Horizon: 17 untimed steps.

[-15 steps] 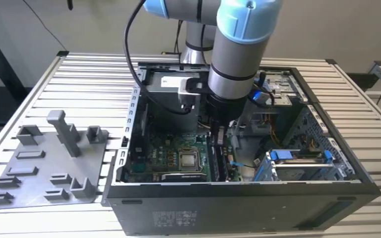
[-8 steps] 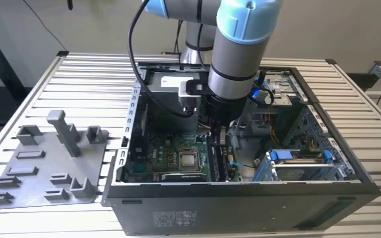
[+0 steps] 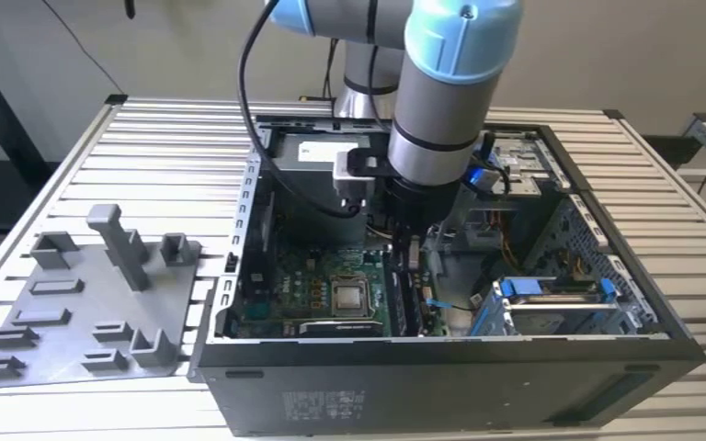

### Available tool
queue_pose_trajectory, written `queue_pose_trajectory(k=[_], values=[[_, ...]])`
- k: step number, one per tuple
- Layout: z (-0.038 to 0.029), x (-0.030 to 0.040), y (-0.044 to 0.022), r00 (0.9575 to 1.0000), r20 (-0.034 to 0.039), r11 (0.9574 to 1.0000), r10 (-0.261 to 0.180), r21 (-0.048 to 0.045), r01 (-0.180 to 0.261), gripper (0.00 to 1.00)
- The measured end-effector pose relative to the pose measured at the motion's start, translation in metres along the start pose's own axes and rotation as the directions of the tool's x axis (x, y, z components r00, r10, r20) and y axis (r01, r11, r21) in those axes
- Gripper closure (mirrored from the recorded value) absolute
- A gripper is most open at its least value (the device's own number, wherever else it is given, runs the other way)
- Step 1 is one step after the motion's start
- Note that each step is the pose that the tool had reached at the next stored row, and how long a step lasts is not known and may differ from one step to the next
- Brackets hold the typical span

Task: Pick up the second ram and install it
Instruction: 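Press down the second ram until it locks into place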

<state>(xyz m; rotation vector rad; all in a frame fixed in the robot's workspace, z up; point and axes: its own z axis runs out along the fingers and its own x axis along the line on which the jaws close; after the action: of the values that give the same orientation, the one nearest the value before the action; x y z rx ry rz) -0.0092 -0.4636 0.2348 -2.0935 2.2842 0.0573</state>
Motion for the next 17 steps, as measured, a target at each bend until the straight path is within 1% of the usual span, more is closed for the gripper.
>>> queue_pose_trajectory(k=[3, 7, 10, 12, 17], values=[[0.0001, 0.0043, -0.0025, 1.0000, -0.0007, 1.0000, 0.000, -0.0067, 0.000, 0.89], [0.0000, 0.0129, -0.0034, 1.0000, -0.0011, 0.9999, 0.001, -0.0101, -0.001, 0.89], [0.0001, 0.0175, -0.0039, 1.0000, -0.0012, 0.9999, 0.001, -0.0120, -0.001, 0.89], [0.0008, 0.0181, -0.0039, 1.0000, -0.0010, 0.9999, 0.001, -0.0125, -0.001, 0.89], [0.0093, 0.0187, -0.0039, 1.0000, -0.0017, 0.9999, 0.001, -0.0127, -0.001, 0.89]])
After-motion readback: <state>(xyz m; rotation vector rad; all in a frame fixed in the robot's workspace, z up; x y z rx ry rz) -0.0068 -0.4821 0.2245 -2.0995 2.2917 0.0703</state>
